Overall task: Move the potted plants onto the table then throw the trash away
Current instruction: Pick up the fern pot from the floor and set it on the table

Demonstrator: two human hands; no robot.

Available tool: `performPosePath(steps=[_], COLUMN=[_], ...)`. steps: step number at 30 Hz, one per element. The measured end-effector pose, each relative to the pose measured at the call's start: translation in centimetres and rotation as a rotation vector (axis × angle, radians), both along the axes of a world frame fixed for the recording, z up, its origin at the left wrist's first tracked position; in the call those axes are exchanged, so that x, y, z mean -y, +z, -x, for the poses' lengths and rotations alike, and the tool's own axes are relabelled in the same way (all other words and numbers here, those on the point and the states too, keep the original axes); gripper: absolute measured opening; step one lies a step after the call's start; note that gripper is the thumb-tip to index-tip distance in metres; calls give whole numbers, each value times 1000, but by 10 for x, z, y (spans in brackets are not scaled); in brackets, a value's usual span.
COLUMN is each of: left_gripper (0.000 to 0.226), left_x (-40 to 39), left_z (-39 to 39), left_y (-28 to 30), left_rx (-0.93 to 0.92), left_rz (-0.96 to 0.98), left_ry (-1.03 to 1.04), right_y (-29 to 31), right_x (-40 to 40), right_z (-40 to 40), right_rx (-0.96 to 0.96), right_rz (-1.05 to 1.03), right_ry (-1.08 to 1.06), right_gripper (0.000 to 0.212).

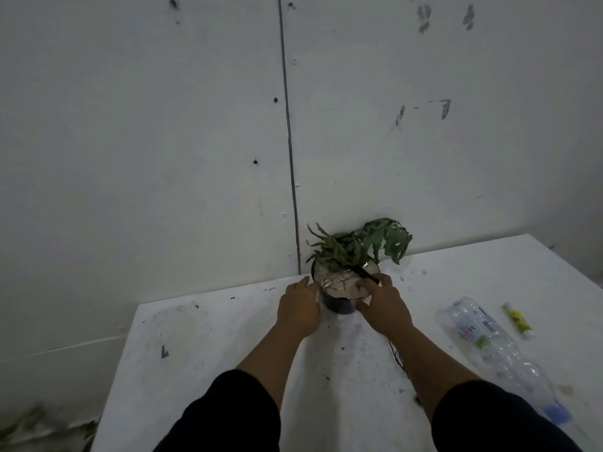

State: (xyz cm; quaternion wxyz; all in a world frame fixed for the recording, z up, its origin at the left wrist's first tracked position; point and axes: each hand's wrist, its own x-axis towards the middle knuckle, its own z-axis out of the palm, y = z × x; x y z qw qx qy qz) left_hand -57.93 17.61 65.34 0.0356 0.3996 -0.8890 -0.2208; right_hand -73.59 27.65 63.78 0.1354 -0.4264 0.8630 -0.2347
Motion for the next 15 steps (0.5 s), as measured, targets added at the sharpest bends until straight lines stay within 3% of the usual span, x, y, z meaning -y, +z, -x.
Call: performPosePath(steps=[9,15], left_gripper=[61,59], left_x=[-7,-18], left_z=[-12,-20], left_y=[2,8], left_rx=[66,57], left_rz=[-146,-112], left_ry=[-115,-89], right_y=[7,9], right_x=[6,-3], right_z=[-11,-26], right_rx=[-30,-110], right_rz=[-55,-75], right_ry=[-57,-96], right_gripper=[45,53])
